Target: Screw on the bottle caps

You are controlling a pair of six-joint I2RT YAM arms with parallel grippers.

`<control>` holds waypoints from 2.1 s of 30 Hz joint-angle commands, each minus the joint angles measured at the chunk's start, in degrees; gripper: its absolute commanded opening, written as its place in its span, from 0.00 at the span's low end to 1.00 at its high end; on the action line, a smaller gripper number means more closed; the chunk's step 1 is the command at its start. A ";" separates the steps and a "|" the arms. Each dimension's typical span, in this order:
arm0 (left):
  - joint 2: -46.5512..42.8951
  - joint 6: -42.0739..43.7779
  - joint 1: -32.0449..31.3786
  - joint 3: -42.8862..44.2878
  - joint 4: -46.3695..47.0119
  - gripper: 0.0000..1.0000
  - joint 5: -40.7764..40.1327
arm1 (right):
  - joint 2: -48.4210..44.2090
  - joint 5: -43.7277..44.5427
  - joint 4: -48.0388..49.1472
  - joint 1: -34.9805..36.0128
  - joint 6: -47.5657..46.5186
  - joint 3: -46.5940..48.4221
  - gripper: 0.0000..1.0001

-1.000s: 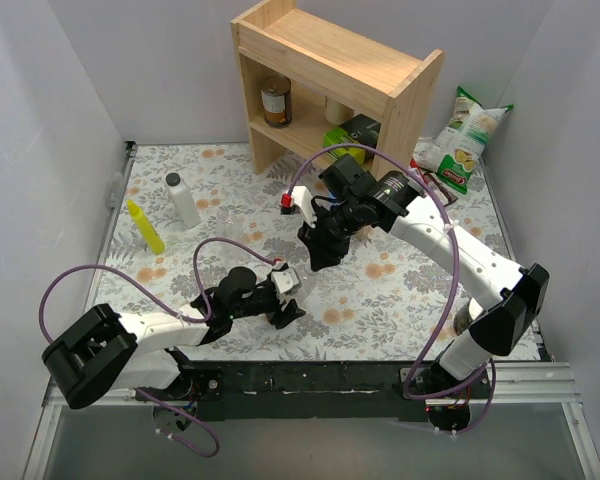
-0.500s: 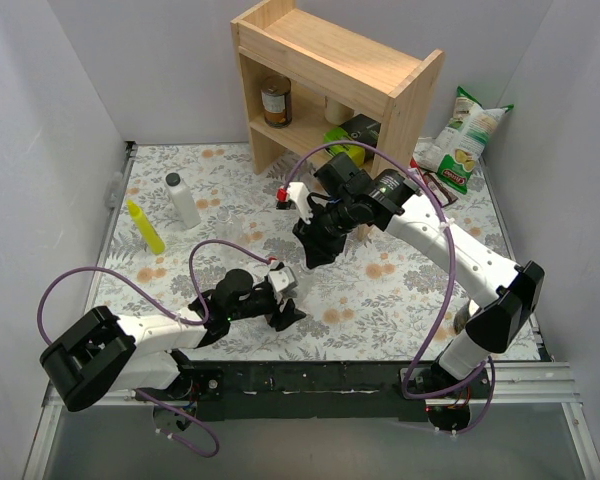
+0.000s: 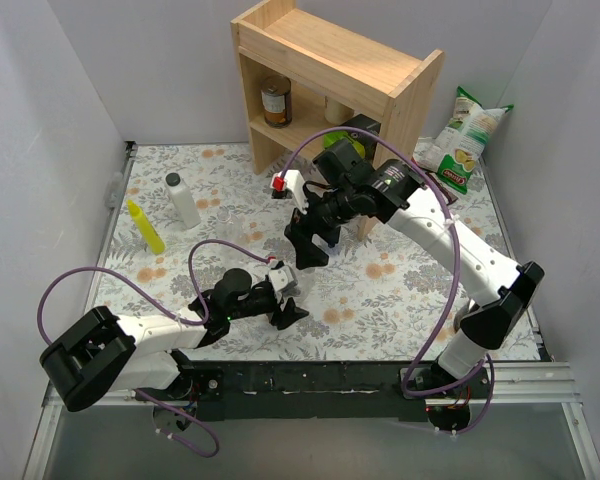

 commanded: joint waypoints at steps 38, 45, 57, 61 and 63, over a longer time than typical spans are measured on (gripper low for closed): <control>-0.20 2.72 4.59 9.30 -5.37 0.00 11.25 | -18.89 -15.35 14.20 -4.91 -16.19 -21.16 0.95; -0.02 3.52 4.94 9.30 -5.20 0.00 11.16 | -19.16 -14.56 13.59 -4.91 -16.11 -22.30 0.93; 0.51 -0.26 8.01 8.95 -3.09 0.00 9.32 | -21.44 -12.98 10.78 -4.91 -17.15 -24.84 0.91; 0.24 -1.58 9.25 8.60 -2.56 0.00 8.88 | -21.44 -11.84 6.75 -4.91 -19.18 -25.02 0.90; 0.07 -1.58 9.60 8.51 -2.65 0.00 9.05 | -20.22 -11.48 4.11 -4.91 -20.23 -24.24 0.88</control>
